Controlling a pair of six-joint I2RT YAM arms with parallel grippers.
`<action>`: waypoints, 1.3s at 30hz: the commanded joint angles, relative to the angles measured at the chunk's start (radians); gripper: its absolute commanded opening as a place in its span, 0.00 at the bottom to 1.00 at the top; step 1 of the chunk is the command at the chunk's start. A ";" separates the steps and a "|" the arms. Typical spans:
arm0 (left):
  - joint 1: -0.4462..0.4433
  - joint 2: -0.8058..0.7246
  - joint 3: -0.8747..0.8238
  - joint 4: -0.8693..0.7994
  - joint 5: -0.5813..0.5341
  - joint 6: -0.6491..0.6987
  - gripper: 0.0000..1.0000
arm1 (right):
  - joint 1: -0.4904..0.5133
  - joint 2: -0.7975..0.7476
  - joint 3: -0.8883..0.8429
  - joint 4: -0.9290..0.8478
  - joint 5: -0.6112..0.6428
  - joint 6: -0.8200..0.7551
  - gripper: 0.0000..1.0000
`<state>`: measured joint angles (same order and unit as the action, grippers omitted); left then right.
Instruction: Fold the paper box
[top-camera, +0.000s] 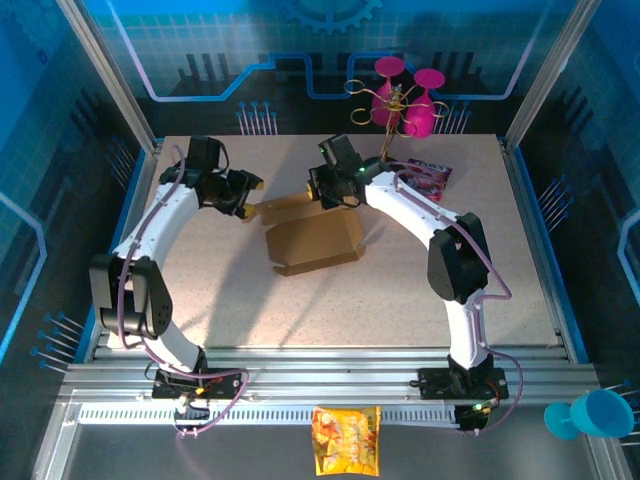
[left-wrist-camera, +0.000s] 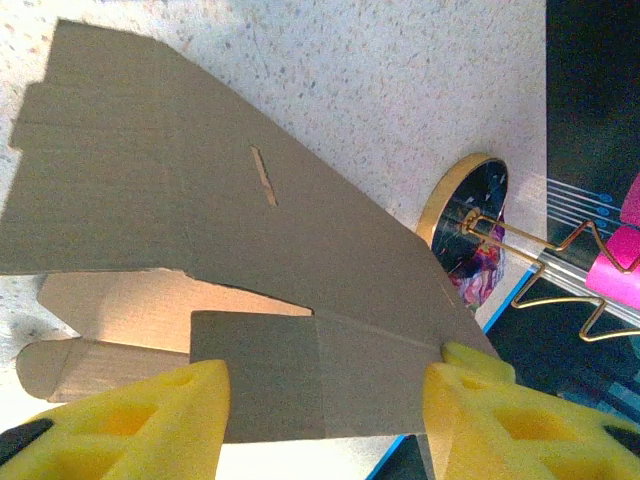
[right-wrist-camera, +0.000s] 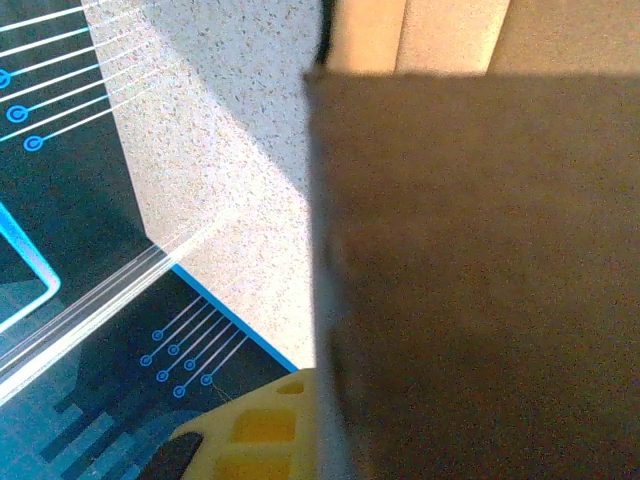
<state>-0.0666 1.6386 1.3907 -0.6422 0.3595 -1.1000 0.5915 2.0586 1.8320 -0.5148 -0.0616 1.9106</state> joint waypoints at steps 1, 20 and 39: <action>-0.031 0.027 -0.010 0.039 0.035 -0.017 0.54 | -0.016 -0.025 -0.009 -0.001 -0.007 0.012 0.00; -0.066 0.043 -0.053 0.048 -0.007 -0.146 0.00 | -0.024 -0.046 -0.081 0.093 -0.035 0.009 0.03; -0.013 -0.011 -0.097 -0.026 -0.014 -0.361 0.00 | 0.067 -0.228 -0.608 0.829 0.036 -0.058 0.50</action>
<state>-0.0914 1.6539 1.2705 -0.6231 0.3477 -1.4246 0.6369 1.8332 1.2301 0.2279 -0.0528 1.8580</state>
